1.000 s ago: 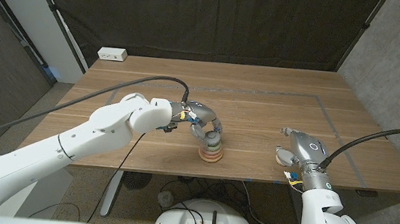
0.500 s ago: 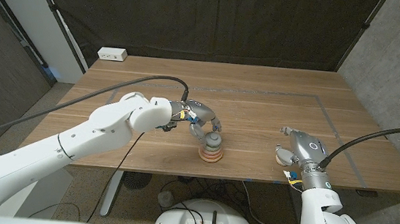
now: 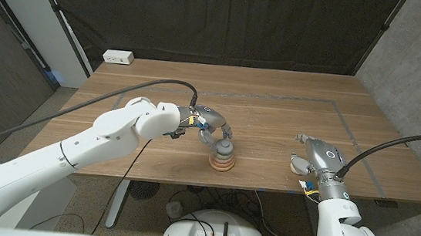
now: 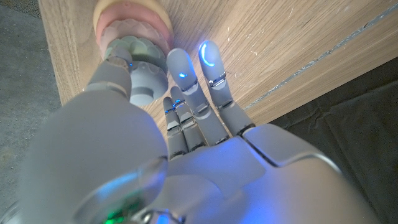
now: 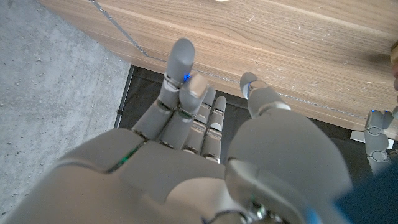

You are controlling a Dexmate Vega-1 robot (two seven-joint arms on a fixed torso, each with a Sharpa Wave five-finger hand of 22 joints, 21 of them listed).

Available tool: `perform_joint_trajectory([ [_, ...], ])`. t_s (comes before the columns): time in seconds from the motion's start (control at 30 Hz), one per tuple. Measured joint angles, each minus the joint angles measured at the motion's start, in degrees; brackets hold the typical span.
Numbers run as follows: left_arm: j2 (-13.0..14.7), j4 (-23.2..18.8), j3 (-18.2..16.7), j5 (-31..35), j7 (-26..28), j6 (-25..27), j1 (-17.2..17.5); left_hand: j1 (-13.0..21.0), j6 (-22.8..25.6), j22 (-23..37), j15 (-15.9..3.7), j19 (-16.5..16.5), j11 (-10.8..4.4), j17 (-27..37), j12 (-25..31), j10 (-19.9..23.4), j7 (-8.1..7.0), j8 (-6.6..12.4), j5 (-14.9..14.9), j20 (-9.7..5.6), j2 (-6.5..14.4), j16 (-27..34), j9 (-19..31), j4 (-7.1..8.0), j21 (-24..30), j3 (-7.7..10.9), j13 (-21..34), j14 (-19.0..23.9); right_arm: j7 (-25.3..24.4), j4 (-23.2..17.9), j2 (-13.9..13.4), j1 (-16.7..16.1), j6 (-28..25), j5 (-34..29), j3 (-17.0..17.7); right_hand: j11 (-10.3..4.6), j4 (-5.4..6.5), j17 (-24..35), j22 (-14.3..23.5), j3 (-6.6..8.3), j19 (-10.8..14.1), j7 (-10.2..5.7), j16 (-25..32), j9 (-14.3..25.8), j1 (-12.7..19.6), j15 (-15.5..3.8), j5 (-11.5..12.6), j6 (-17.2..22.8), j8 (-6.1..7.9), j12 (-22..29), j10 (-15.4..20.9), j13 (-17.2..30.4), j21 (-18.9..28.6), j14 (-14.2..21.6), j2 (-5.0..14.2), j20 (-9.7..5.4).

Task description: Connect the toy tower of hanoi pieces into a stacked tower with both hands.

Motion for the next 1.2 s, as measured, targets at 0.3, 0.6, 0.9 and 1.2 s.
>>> perform_joint_trajectory([
  [0.3,0.89,-0.75,-0.77,-0.30,0.53,0.84,1.07,0.31,0.13,0.11,0.00,0.00,0.05,0.00,0.37,0.67,0.11,0.46,0.00,0.00,0.31,0.40,-0.27,0.00,0.00,0.00,0.00,0.00,0.26,-0.08,-0.28,0.62,-0.14,0.01,-0.62,0.00,0.00,0.11,0.00,0.00,0.00,0.00,0.00,0.00,0.00,0.00,0.00,0.00,0.00,0.00,0.00,0.00,0.00,0.00,0.00,0.00],
  [0.6,2.32,-1.72,-2.24,-1.04,1.69,2.10,2.72,0.61,0.73,0.00,0.00,0.00,0.12,0.01,0.60,1.15,0.12,0.90,0.00,0.00,0.61,0.45,-0.27,0.00,0.28,0.00,-0.15,0.00,0.95,-0.10,-0.35,1.40,-0.49,-0.22,-1.49,0.00,0.00,0.11,0.00,0.00,0.00,0.00,0.00,0.00,0.00,0.00,0.00,0.00,0.00,0.00,0.00,0.00,0.00,0.00,0.00,0.00],
  [0.9,4.53,-3.32,-5.03,-1.15,2.06,2.33,6.11,0.61,0.74,0.01,0.00,0.00,0.13,-0.15,0.59,1.15,0.12,0.90,0.00,0.00,0.61,0.89,-0.53,-0.24,0.55,-0.24,-0.27,0.00,1.79,-0.11,-0.37,1.51,-0.77,-0.84,-1.59,0.00,0.00,0.38,-0.01,0.00,0.00,0.00,0.00,0.00,0.00,0.00,0.00,0.00,0.00,0.00,0.00,0.00,0.00,0.00,0.00,0.00],
  [1.2,6.41,-4.89,-8.09,-4.21,9.24,6.70,10.32,0.68,1.14,0.14,0.00,0.01,0.15,-0.26,0.59,1.76,0.34,0.90,0.00,0.00,1.14,0.89,-0.53,-0.24,0.54,-0.23,-0.26,0.00,2.10,0.05,-0.45,2.73,-0.41,-0.56,-2.30,0.00,0.00,0.38,-0.01,0.00,0.00,-0.03,0.00,0.14,0.00,0.00,0.00,0.47,0.00,0.00,0.00,0.00,0.00,0.00,0.00,0.00],
])
